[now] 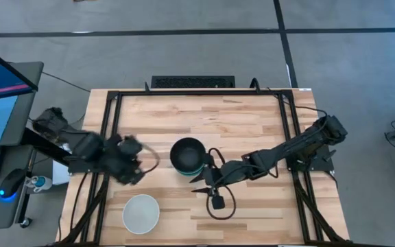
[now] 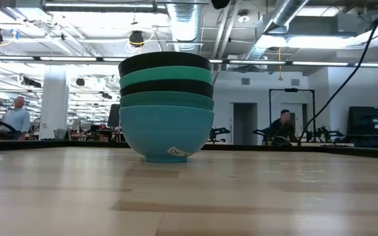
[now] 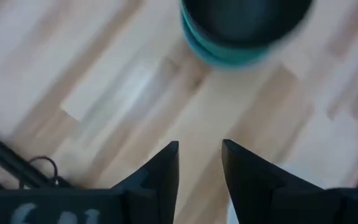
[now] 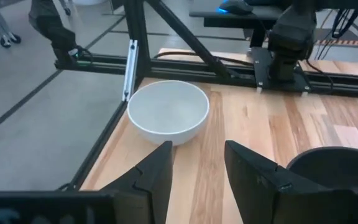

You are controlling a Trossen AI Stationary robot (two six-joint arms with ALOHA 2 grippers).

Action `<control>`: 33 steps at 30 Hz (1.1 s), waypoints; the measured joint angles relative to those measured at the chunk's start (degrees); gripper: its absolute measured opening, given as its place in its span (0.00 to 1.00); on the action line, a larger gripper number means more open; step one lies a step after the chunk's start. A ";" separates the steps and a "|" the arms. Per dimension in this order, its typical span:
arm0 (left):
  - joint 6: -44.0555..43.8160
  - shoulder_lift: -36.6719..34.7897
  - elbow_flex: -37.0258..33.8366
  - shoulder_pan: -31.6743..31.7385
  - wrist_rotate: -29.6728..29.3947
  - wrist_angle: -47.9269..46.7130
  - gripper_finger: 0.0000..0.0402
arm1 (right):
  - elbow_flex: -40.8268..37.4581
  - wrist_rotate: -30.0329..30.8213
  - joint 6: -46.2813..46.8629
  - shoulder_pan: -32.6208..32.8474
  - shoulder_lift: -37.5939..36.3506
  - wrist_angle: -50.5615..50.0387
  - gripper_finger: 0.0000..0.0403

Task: Nest bowls inside each other
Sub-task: Stack the white bowl on top of the black bowl

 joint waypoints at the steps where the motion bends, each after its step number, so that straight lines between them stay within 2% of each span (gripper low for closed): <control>1: -0.58 -1.73 -1.76 -2.20 0.35 0.49 0.28 | 0.00 -0.05 -0.02 -0.30 0.05 0.14 0.42; 5: -2.09 -8.95 -7.99 -10.48 -0.56 4.37 0.28 | 0.00 -0.20 0.00 -1.53 0.02 0.73 0.42; 9: 1.88 -14.30 -13.24 -17.85 -3.85 9.52 0.28 | 0.00 -1.12 -0.01 -2.76 0.02 1.58 0.42; 12: 2.69 -16.03 -16.87 -20.97 -1.78 9.57 0.28 | 0.00 -1.37 0.00 -3.37 0.02 1.57 0.42; 15: 3.16 -16.75 -20.85 -23.10 3.67 10.41 0.28 | 0.00 -1.37 0.02 -3.90 0.00 1.58 0.42; 17: 5.32 -16.62 -23.39 -24.41 9.13 11.78 0.28 | 0.00 -1.35 0.38 -4.04 0.00 1.85 0.42; 19: 8.69 -16.67 -25.52 -25.47 12.08 14.83 0.28 | 0.00 -1.32 0.20 -4.15 0.00 1.77 0.42; 26: 27.27 -17.49 -28.85 -26.47 11.17 30.77 0.28 | 0.00 0.56 -4.03 -4.28 1.92 2.34 0.42; 30: 34.43 -18.19 -28.85 -26.45 9.56 30.38 0.28 | 0.92 0.90 -7.89 -3.88 5.13 5.02 0.42; 33: 37.04 -19.44 -28.85 -26.45 9.84 27.76 0.28 | 2.88 1.01 -8.37 -3.55 8.91 2.99 0.42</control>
